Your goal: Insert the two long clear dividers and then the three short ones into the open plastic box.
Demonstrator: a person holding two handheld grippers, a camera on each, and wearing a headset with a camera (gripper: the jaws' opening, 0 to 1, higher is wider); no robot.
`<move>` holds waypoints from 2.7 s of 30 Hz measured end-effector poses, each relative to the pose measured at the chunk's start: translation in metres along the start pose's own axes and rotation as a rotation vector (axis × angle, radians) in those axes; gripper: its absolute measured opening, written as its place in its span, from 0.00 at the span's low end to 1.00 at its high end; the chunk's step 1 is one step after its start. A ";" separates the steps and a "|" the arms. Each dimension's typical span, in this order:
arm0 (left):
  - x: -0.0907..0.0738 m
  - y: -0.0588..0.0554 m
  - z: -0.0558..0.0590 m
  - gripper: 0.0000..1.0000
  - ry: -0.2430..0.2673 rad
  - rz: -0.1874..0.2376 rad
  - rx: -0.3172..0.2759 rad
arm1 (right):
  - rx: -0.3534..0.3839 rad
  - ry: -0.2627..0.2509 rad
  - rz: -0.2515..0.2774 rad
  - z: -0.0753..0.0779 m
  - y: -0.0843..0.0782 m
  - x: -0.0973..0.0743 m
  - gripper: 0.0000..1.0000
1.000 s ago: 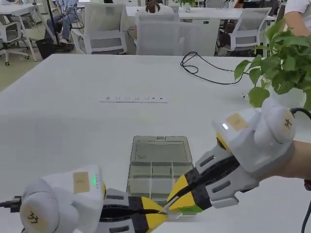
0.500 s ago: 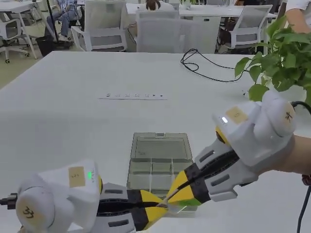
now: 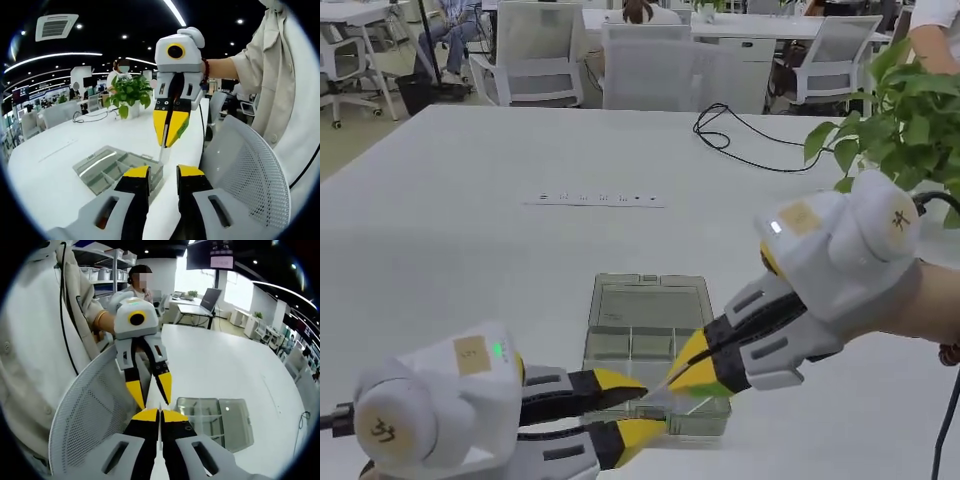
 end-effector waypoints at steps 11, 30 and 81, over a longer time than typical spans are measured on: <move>-0.006 -0.002 -0.009 0.34 0.111 0.017 -0.043 | -0.007 -0.067 -0.118 0.020 -0.004 -0.002 0.02; -0.010 -0.009 -0.022 0.64 0.262 0.007 -0.103 | -0.003 -0.133 -0.289 0.055 -0.023 0.002 0.02; -0.011 -0.016 -0.025 0.80 0.309 -0.037 -0.091 | 0.051 -0.028 -0.523 0.088 -0.055 0.030 0.02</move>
Point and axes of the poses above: the centre of the closed fingertips' face, and the gripper's own axes: x roughly forward along the fingers, z roughly to its right, y roughly out of its top, the point moved 10 cm from there along -x, roughly backward along the fingers, and after that the axes turned 15 degrees about z, right-handed, at the moved point
